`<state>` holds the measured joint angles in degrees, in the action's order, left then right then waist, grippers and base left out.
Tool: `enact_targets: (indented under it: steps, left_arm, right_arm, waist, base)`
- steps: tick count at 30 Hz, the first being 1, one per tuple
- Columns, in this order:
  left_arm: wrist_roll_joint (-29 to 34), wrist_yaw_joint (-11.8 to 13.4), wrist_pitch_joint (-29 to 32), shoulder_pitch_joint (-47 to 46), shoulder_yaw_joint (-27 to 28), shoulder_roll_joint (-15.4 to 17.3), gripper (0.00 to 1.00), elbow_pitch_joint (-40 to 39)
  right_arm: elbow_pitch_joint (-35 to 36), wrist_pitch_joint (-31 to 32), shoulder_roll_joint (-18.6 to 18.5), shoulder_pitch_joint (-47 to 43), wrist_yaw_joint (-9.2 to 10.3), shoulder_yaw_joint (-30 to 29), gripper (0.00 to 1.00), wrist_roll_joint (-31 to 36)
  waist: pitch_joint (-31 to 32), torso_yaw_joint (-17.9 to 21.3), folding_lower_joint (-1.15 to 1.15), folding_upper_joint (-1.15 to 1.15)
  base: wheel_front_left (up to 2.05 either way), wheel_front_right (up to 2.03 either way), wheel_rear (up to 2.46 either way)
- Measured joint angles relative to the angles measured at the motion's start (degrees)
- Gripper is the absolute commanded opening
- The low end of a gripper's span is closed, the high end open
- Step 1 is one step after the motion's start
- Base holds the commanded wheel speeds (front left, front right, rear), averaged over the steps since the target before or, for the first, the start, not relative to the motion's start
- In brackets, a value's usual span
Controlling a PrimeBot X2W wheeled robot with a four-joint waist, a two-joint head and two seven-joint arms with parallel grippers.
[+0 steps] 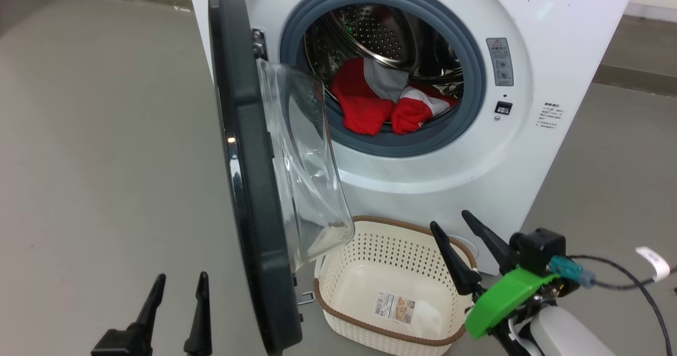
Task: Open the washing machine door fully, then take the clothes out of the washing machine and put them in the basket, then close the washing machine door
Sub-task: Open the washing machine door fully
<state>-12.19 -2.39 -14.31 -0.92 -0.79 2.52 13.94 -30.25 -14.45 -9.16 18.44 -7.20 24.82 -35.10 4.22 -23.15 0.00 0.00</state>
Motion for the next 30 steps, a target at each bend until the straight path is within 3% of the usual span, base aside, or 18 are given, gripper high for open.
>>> enact_targets:
  steps: [4,9,14,30]
  left_arm:
    - [0.01,0.0,0.0,0.03,0.01,0.0,1.0,-0.25]
    - [0.09,0.0,0.0,0.54,-0.02,0.0,1.0,-0.27]
    - [0.09,0.0,0.0,1.12,-0.05,0.0,1.0,-0.23]
    - [0.08,0.1,0.0,1.43,-0.1,0.0,1.0,-0.13]
  right_arm:
    - [4.54,-0.01,3.16,-4.98,0.0,-8.03,1.0,11.17]
    - [8.08,-0.02,5.77,-11.01,-0.01,-13.69,1.0,18.26]
    - [8.55,-0.02,6.11,-13.7,-0.01,-16.03,1.0,18.81]
    - [8.9,-0.02,6.23,-14.85,-0.01,-15.86,1.0,18.05]
  waist:
    - [0.12,0.19,0.0,0.0]
    - [0.61,0.05,0.0,0.0]
    - [1.14,-0.15,0.0,0.0]
    - [1.59,0.52,0.0,0.0]
  base:
    - [0.0,0.0,0.0]
    - [0.0,0.0,0.0]
    - [0.0,0.0,0.0]
    - [0.0,0.0,0.0]
